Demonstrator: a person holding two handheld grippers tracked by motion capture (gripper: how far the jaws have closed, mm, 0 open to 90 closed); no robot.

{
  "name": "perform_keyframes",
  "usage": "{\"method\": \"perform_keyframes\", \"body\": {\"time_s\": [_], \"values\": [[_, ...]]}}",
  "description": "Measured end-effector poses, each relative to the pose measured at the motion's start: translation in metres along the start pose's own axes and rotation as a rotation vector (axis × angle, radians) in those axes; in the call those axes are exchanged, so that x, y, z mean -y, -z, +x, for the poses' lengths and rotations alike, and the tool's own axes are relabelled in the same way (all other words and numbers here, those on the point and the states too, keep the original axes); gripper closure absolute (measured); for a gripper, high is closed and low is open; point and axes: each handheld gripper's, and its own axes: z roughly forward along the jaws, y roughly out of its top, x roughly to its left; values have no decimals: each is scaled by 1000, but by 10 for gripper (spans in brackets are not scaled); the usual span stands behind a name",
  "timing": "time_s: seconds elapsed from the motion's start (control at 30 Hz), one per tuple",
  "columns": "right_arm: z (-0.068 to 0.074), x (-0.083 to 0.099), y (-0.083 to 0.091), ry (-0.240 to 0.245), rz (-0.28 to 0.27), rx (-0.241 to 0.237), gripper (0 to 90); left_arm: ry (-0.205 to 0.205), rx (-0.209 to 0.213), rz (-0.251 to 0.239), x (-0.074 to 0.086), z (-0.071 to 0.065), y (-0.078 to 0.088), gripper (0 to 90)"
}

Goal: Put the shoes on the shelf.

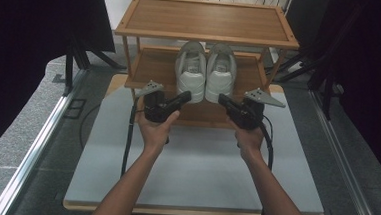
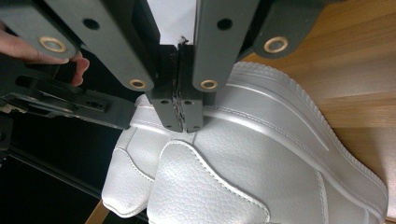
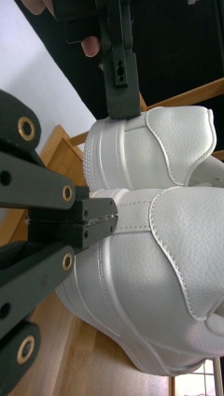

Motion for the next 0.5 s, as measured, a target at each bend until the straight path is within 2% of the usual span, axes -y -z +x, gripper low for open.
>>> {"method": "perform_keyframes", "body": {"time_s": [0.07,0.13,0.23,0.4,0.5], "values": [[0,1,0,0,-4,4,892,1,3,-6,1,0,0,887],[-3,4,1,-30,-10,-11,878,1,6,-10,1,0,-1,885],[-5,4,2,-45,-13,-26,857,-10,1,-16,1,0,-2,894],[-8,3,5,-47,3,-16,841,-25,-5,-32,1,-1,-6,900],[-10,5,6,-65,6,-13,838,-28,-9,-38,1,0,-7,900]]}}
